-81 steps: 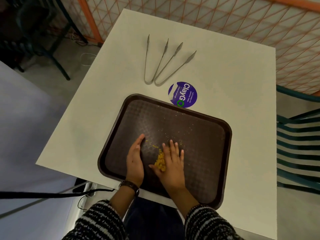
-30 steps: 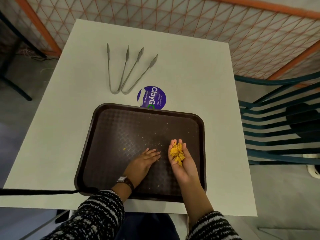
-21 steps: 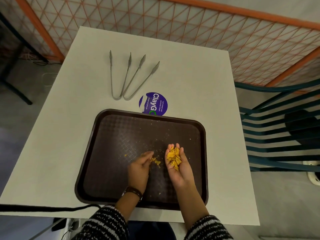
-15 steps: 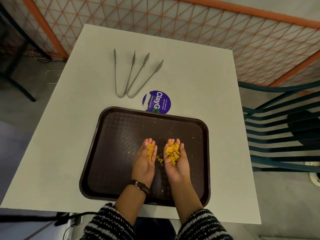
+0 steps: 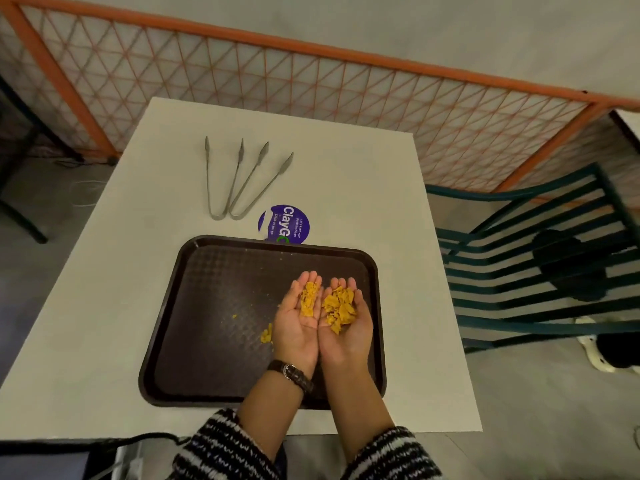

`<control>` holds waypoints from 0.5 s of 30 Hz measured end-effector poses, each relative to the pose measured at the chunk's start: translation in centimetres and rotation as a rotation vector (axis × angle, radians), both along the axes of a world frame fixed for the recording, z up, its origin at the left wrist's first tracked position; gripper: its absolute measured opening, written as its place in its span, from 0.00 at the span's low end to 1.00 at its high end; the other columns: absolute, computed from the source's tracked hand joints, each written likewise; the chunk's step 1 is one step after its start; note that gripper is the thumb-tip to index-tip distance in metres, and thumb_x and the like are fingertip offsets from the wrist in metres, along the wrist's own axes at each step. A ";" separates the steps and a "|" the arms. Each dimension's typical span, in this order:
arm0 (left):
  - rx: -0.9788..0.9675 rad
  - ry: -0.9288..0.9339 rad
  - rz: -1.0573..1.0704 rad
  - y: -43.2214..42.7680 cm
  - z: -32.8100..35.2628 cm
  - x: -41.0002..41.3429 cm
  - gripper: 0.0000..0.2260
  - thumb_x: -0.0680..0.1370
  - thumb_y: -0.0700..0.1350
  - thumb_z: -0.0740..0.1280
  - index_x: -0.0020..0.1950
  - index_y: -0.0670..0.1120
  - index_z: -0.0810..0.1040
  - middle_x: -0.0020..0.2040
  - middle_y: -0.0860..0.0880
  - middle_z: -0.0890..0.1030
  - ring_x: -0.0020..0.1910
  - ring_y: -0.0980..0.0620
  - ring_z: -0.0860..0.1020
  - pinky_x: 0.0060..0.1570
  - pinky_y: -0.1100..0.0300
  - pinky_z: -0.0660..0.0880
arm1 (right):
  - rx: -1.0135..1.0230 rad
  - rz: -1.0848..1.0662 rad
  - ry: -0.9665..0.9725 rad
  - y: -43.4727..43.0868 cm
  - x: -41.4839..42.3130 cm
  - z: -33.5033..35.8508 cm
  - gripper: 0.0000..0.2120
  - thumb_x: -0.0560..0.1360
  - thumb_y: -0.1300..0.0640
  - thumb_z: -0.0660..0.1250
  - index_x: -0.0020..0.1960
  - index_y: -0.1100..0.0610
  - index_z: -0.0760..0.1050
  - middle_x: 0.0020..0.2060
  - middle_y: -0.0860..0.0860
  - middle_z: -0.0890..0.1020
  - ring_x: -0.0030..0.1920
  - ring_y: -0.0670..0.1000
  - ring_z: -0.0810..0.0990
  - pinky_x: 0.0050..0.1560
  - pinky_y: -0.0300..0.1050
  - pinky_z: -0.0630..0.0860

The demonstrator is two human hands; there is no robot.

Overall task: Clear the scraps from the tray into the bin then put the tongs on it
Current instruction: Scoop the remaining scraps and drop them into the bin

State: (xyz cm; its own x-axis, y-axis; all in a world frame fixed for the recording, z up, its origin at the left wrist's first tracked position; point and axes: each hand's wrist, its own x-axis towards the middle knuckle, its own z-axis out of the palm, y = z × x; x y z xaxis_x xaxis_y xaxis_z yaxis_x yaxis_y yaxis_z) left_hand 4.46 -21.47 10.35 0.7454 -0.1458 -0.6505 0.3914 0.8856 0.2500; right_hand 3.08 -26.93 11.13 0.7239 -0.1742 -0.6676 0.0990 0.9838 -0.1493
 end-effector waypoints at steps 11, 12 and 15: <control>0.011 -0.017 -0.031 -10.4 1.2 -12.0 0.09 0.79 0.44 0.59 0.52 0.43 0.78 0.48 0.45 0.81 0.47 0.51 0.80 0.40 0.61 0.81 | -0.067 0.000 -0.042 -10.3 -12.2 0.5 0.10 0.77 0.60 0.59 0.48 0.59 0.79 0.42 0.56 0.82 0.45 0.54 0.81 0.58 0.50 0.75; 0.004 0.000 -0.027 -11.7 0.8 -13.9 0.09 0.79 0.44 0.59 0.52 0.43 0.78 0.49 0.46 0.80 0.48 0.51 0.79 0.38 0.60 0.81 | -0.065 0.010 -0.034 -11.6 -14.0 0.2 0.10 0.77 0.60 0.59 0.48 0.59 0.79 0.42 0.56 0.82 0.45 0.54 0.80 0.58 0.50 0.74; -0.027 0.049 -0.034 -15.5 -0.7 -19.3 0.09 0.78 0.44 0.62 0.55 0.43 0.77 0.50 0.46 0.79 0.47 0.49 0.80 0.36 0.58 0.81 | -0.089 0.045 0.020 -15.4 -19.3 -1.3 0.10 0.77 0.60 0.59 0.49 0.60 0.79 0.42 0.56 0.82 0.46 0.55 0.80 0.58 0.50 0.75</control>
State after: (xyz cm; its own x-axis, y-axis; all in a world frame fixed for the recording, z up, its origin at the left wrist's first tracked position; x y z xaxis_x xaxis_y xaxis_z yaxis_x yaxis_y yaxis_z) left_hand -14.84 -36.93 9.62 0.7072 -0.1888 -0.6814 0.4328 0.8776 0.2060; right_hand -16.17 -42.30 9.82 0.7188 -0.2007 -0.6657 0.0506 0.9700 -0.2379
